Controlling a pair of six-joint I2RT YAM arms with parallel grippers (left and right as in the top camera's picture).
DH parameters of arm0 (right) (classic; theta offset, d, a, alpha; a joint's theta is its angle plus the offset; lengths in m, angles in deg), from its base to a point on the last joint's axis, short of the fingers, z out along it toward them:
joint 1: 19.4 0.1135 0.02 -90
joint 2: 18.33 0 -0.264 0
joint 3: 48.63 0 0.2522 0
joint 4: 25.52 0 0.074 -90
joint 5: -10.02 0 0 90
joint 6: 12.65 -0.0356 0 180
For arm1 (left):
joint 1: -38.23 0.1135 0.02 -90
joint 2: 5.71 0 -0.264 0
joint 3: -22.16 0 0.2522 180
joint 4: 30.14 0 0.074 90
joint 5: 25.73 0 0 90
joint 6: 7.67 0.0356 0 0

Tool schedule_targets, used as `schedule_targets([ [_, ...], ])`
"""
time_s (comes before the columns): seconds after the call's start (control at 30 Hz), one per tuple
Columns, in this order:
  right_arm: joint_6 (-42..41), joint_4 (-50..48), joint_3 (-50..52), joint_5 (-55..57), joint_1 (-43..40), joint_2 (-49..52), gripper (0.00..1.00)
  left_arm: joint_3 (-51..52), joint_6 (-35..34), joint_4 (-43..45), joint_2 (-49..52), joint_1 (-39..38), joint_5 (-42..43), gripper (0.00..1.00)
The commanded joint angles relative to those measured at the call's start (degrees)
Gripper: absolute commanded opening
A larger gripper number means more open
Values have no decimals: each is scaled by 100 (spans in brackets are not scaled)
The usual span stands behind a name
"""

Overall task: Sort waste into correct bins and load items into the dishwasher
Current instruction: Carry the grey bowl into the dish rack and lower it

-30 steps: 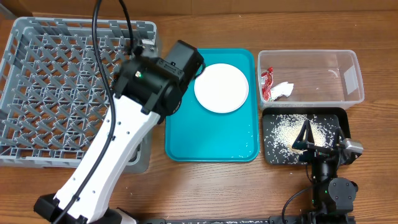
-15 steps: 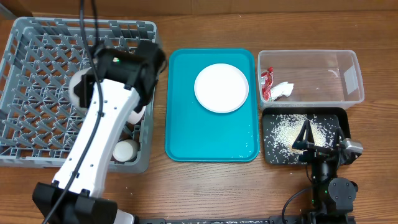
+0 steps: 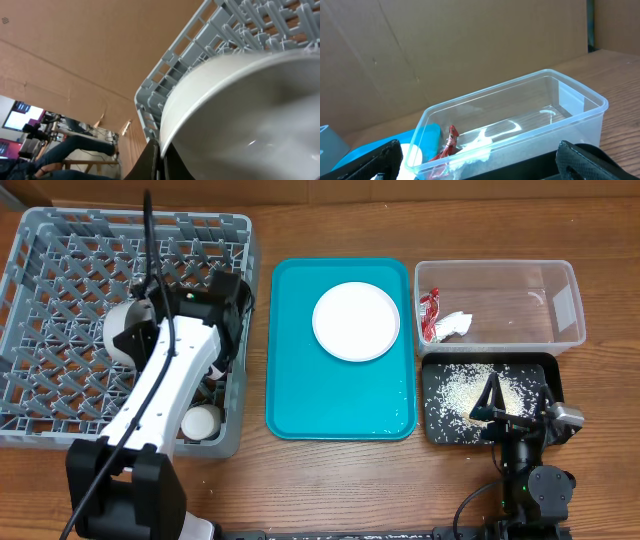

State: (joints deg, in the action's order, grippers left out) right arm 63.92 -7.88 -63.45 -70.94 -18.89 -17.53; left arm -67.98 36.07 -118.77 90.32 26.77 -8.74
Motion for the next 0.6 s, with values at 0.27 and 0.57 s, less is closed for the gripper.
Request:
schedule_targets([
  [0.27, 37, -35, 61, 37, 28, -50, 100, 358, 1075, 1432, 306, 136, -101, 4],
  [0.57, 37, -35, 61, 37, 28, -50, 100, 358, 1150, 1471, 988, 129, -219, 4],
])
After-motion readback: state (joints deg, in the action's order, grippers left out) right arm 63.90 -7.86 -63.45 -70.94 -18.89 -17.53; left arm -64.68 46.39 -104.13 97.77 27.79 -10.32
